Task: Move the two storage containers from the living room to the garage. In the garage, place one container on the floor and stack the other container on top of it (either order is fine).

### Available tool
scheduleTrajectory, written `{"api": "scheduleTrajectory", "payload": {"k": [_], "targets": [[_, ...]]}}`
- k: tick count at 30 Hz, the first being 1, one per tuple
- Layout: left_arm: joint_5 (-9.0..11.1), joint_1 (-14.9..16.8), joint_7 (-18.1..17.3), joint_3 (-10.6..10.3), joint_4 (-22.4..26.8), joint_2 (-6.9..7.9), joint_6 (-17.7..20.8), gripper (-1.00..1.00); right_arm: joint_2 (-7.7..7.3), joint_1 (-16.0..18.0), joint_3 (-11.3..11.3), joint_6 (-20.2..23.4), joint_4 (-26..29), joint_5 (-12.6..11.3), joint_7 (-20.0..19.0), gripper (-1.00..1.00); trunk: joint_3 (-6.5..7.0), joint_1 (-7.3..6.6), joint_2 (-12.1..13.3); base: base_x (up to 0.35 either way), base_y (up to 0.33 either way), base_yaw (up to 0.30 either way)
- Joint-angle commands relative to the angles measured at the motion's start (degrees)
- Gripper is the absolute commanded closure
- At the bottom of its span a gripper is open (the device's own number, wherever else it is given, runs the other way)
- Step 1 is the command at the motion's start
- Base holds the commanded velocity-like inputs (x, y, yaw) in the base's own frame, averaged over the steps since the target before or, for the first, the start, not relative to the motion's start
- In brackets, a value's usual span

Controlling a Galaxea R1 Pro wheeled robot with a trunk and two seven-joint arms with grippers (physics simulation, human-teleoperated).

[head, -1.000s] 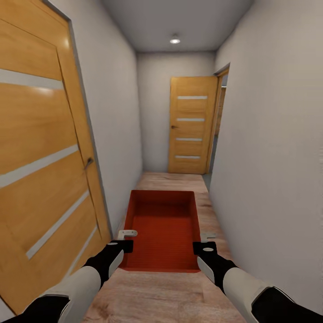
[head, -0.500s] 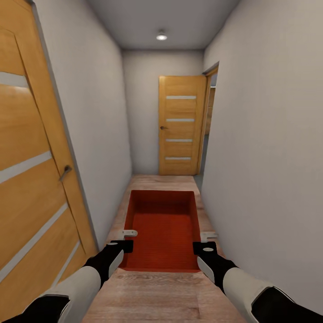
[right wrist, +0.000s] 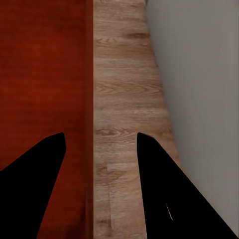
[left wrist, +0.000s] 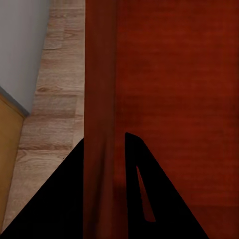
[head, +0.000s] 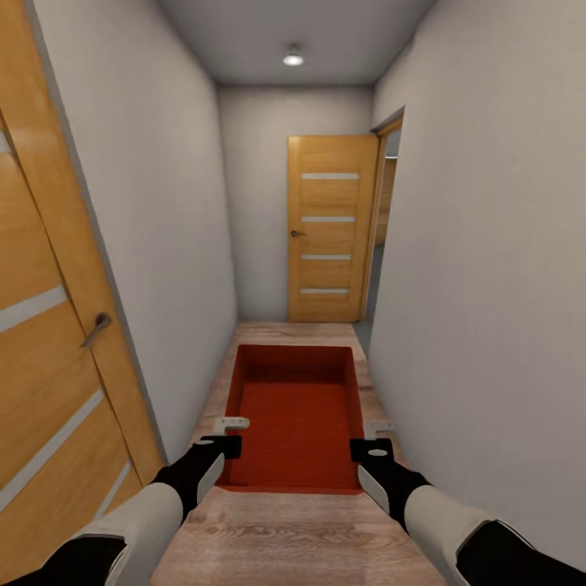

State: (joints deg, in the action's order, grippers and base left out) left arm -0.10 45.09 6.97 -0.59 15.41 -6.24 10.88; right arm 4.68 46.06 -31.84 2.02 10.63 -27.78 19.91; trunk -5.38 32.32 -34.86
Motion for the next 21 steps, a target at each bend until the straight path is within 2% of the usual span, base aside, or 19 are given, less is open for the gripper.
{"api": "scheduleTrajectory", "payload": {"k": [1, 21], "targets": [[-1.0, 0.0, 0.6, 1.0, 0.1, 0.02, 0.5, 1.0, -0.02, 0.1, 1.8, 0.3, 0.6, 0.4, -2.1, 1.0, -0.1, 0.05, -0.1, 0.322, 0.034, 0.0], [-0.9, 0.0, 0.6, 1.0, 0.0, 0.0, 0.5, 1.0, -0.02, 0.1, 1.8, 0.3, 0.6, 0.4, -2.1, 1.0, -0.1, 0.05, -0.1, 0.322, 0.083, 0.0]]}}
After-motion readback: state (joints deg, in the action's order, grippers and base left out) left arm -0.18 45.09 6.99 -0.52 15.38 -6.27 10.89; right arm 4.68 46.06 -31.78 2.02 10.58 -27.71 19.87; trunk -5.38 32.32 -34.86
